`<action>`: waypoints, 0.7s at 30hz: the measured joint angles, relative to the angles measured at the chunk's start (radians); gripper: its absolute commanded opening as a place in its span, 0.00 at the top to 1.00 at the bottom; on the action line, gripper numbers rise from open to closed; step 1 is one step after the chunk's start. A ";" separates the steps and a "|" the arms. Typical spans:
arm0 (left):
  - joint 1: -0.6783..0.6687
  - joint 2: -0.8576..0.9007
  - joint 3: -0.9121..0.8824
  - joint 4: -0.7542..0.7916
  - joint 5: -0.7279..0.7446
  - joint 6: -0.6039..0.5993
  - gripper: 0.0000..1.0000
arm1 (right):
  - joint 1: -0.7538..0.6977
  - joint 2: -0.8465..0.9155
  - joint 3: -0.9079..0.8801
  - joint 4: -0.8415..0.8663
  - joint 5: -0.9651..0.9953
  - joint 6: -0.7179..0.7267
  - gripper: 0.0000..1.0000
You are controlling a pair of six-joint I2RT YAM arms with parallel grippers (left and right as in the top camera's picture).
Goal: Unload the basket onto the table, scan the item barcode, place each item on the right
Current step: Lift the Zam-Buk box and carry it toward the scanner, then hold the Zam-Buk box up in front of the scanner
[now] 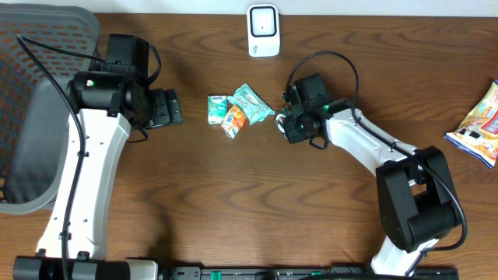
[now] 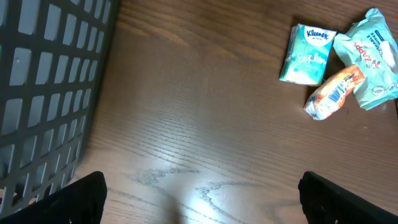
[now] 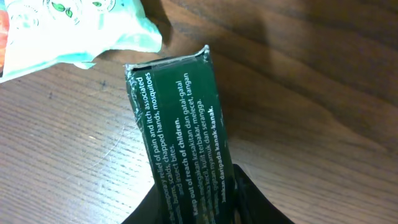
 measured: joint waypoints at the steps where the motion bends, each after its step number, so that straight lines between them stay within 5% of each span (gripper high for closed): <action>1: 0.000 0.000 0.000 0.000 0.000 0.000 0.02 | 0.000 0.000 0.003 0.000 0.002 0.000 0.90; 3: 0.000 0.000 0.000 0.000 0.000 0.000 0.02 | 0.000 0.000 0.008 -0.002 0.005 0.002 0.99; 15: 0.000 0.000 0.000 0.000 0.000 0.000 0.02 | -0.003 0.000 0.145 0.037 0.040 0.004 0.99; 21: 0.000 0.000 0.000 0.000 0.000 0.000 0.02 | -0.022 0.000 0.214 0.406 0.115 0.028 0.98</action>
